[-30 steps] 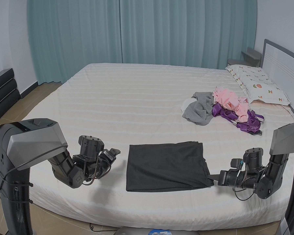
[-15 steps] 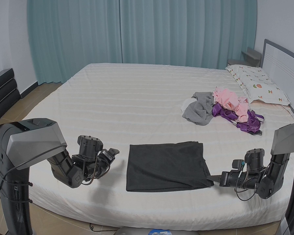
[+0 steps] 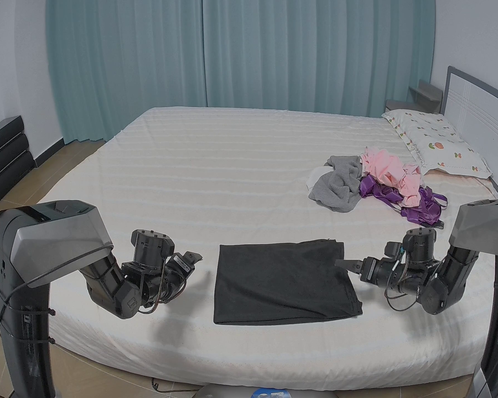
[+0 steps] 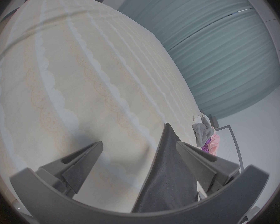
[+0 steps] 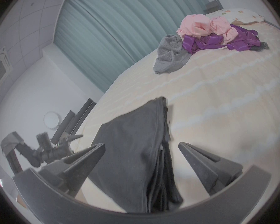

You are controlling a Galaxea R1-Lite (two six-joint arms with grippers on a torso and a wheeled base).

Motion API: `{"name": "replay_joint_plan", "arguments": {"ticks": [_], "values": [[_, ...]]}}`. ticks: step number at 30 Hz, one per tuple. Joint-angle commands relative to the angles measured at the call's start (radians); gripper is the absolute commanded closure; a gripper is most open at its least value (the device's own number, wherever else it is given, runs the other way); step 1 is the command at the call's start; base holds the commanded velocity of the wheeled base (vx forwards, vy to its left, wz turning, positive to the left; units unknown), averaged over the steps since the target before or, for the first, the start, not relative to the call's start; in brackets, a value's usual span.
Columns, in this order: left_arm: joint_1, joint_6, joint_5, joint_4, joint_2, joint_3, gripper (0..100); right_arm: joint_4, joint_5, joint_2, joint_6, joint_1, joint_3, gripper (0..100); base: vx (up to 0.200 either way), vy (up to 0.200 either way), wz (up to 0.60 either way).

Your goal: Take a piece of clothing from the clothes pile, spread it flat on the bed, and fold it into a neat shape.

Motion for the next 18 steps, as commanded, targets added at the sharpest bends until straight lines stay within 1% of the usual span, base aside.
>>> {"name": "replay_joint_plan", "arguments": {"ticks": [1,4,7,8,10,11,18], "values": [[0.000,0.001,0.000,-0.002,0.000,0.007,0,0.143,-0.081,0.112,0.080,0.028,-0.257,0,0.000,0.000,0.00],[0.000,0.001,0.000,-0.002,0.000,0.007,0,0.198,-0.095,0.142,0.083,0.042,-0.354,0,0.000,0.000,0.00],[0.000,0.001,0.000,-0.002,0.000,0.007,0,0.198,-0.095,0.142,0.083,0.042,-0.354,0,0.000,0.000,0.00],[0.000,0.001,0.000,-0.002,0.000,0.007,0,0.275,-0.121,0.182,0.083,0.060,-0.444,0,0.000,0.000,0.00],[0.000,0.003,0.000,-0.002,0.000,0.007,0,0.283,-0.145,0.205,0.083,0.060,-0.483,0,0.000,0.000,0.00],[0.000,0.001,0.000,-0.002,0.000,0.007,0,0.284,-0.155,0.213,0.082,0.060,-0.495,100,0.000,0.000,0.00],[0.000,0.003,0.002,-0.002,0.000,0.007,0,0.323,-0.159,0.204,0.083,0.048,-0.532,100,0.000,0.000,0.00]]}}
